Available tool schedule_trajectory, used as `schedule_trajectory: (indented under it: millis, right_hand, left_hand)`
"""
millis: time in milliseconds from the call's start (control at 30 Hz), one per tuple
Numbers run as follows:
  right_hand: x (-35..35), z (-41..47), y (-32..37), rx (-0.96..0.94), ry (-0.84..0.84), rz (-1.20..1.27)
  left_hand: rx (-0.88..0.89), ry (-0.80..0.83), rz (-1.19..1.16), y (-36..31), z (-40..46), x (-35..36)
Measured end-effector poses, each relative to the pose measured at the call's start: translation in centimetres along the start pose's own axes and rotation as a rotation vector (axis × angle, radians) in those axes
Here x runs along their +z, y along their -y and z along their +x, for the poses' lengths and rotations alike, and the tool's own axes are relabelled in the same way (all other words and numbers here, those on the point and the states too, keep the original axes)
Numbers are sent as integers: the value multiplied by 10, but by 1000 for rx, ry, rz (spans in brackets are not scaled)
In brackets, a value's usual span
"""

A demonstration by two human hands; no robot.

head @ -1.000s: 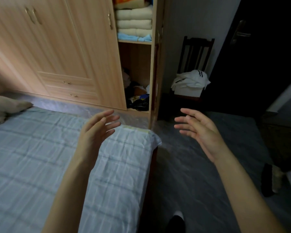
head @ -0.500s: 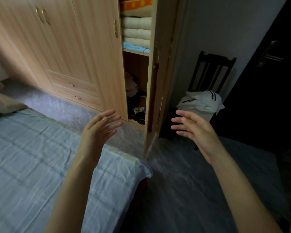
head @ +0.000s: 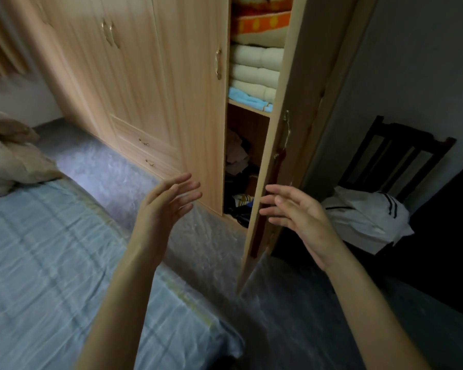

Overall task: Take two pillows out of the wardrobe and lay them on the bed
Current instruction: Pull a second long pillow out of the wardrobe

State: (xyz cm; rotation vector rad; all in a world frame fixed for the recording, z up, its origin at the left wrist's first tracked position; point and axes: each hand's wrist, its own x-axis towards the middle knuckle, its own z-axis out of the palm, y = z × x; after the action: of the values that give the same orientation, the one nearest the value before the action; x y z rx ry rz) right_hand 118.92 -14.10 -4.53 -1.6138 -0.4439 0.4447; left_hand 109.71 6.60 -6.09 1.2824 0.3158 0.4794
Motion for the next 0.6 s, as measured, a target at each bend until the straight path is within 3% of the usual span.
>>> schedule_trajectory:
  millis: [600]
  right_hand:
    - [43,192,4,-40,421,7]
  left_hand:
    - [85,-384,46,4,106,-3]
